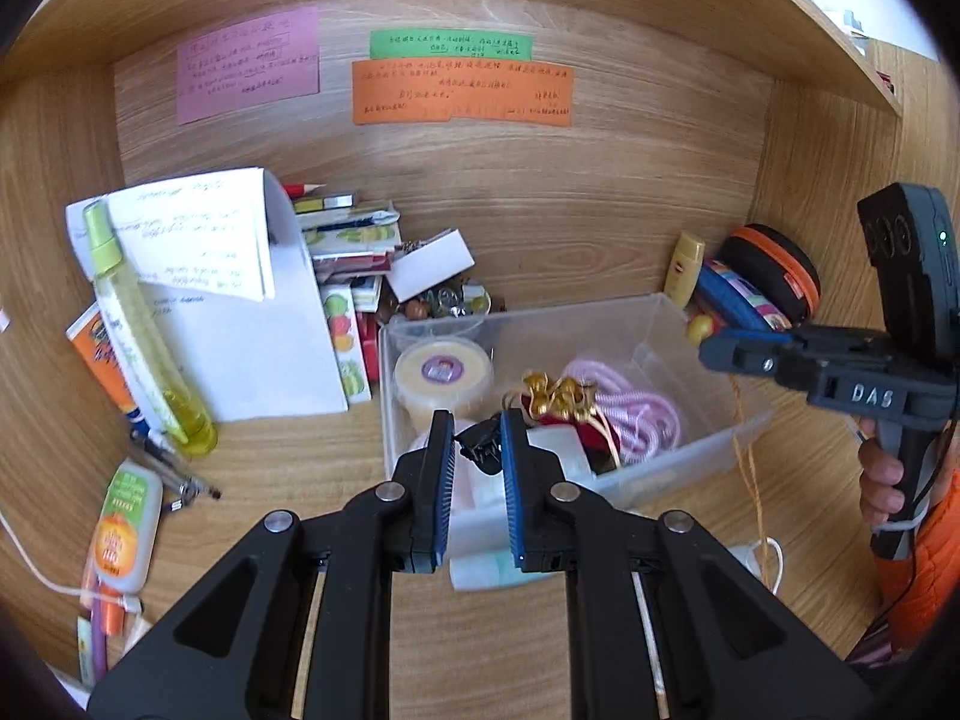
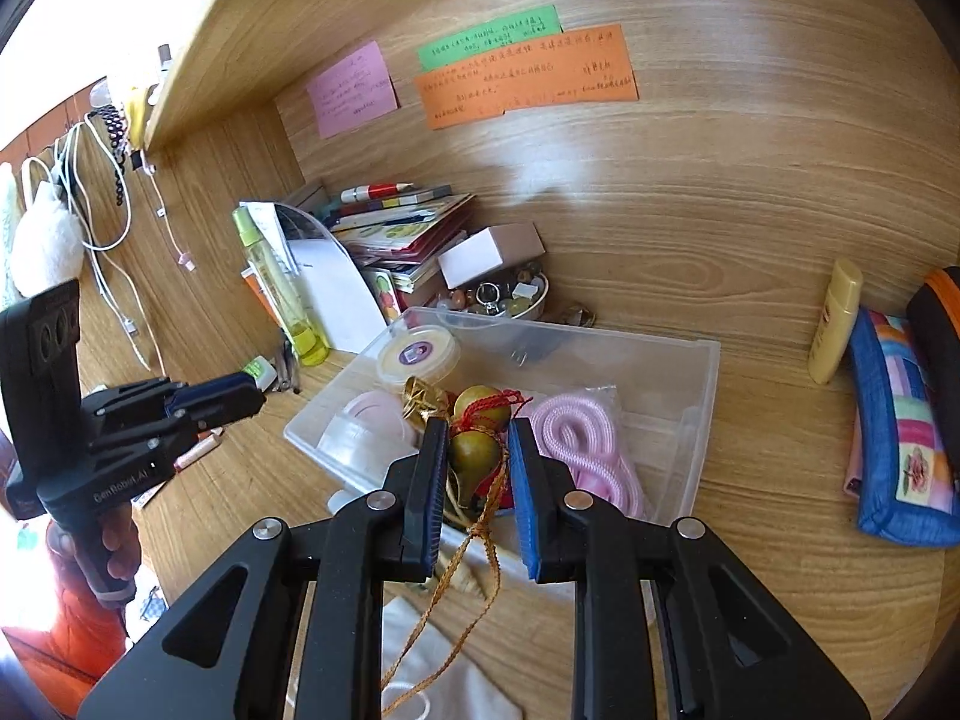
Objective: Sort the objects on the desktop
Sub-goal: 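Carry the gourd pendant and black piece into the clear box and open both tools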
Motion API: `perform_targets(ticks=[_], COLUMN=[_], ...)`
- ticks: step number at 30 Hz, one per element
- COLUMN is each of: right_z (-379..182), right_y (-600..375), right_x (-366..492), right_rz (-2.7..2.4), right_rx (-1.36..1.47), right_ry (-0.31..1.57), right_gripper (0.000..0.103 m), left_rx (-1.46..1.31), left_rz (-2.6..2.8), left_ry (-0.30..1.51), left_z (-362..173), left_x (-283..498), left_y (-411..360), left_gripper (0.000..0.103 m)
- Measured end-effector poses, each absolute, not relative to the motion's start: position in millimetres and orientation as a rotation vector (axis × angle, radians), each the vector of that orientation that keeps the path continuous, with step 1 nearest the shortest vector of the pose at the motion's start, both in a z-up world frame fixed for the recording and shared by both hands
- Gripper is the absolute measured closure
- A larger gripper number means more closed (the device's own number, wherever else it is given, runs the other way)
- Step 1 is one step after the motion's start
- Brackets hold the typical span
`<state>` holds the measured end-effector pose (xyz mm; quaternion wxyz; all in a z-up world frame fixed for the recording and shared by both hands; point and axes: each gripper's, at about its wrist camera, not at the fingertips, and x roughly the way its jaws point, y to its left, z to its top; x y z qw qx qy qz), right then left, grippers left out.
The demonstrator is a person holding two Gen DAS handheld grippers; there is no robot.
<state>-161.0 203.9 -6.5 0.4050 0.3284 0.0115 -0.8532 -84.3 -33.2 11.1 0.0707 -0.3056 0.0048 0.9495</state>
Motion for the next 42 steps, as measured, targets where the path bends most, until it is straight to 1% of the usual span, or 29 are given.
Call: perform_targets(ticks=[9,14,22,29,42], right_z=[-20.4,-34.3,-44.8,-48.3,-45.7], right_y=[189.7,183.9,180.1,180.7,180.0], right_x=[-187.4,-201.0,-201.8,-201.9,-200.7], right_rz=[-2.148,-2.159,-2.184,-2.196,-2.221], right_rx=[0.875,0.926,0.932,0.931,0.907], right_ry=[0.029,0.052,0.106,0.121,0.149], right_gripper=[0.085,0.085,0.085,0.085,0.085], left_rx=[-0.912,-0.944,-0.973,-1.012,-1.027], left_rz=[2.834,2.809,2.755,2.72,2.715], left_ry=[0.04,0.032,0.015,0.041,0.001], left_z=[14.8,7.5,-3.7,-12.2,-17.0], left_x=[-111.3,-125.7,-143.1,-152.2,-155.4], left_y=[-25.9,-23.1,-13.3,-3.7,-8.5], left_gripper=[0.089,0.089,0.089,0.089,0.089])
